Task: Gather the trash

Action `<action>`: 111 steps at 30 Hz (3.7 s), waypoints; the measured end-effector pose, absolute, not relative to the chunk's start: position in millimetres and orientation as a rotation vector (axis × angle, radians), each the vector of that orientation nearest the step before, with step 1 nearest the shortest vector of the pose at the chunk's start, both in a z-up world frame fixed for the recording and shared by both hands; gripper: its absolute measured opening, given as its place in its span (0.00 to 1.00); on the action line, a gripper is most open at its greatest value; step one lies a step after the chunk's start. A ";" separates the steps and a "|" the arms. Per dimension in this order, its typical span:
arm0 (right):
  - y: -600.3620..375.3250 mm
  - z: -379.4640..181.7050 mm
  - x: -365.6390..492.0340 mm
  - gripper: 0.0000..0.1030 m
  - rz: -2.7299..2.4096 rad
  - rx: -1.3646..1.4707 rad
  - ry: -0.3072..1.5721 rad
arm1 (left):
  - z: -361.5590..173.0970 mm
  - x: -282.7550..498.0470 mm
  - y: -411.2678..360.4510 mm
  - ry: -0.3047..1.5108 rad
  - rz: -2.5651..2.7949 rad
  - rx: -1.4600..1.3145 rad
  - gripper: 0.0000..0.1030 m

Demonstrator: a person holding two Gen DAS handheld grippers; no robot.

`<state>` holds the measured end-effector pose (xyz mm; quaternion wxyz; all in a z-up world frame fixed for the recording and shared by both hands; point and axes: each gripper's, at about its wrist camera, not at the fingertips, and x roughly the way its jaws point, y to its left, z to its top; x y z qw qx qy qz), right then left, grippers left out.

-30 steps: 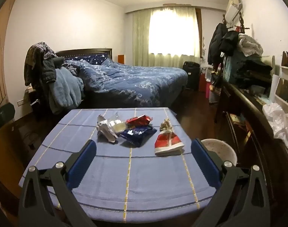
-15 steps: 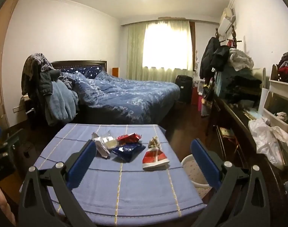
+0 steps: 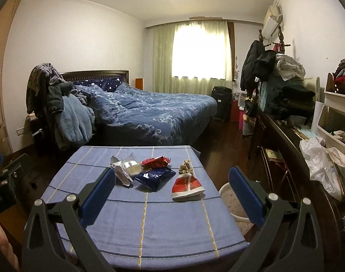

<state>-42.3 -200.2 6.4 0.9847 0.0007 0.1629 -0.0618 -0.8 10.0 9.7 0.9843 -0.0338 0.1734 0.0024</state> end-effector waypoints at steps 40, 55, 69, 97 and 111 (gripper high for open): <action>-201.5 -10.5 -33.3 0.97 -0.100 0.011 0.369 | -6.2 5.1 3.4 0.366 0.004 -0.069 0.97; -200.9 -13.1 -31.7 0.97 -0.093 0.014 0.381 | -6.5 5.5 3.0 0.366 0.004 -0.069 0.97; -201.4 -13.5 -30.9 0.97 -0.093 0.014 0.385 | -11.6 6.1 1.5 0.374 -0.009 -0.074 0.97; -251.4 -96.3 82.7 0.97 -0.135 0.097 0.590 | -90.3 169.9 -46.4 0.699 -0.131 -0.024 0.97; -259.1 -105.0 104.1 0.97 -0.134 0.092 0.607 | -102.5 213.0 -55.7 0.735 -0.129 0.005 0.97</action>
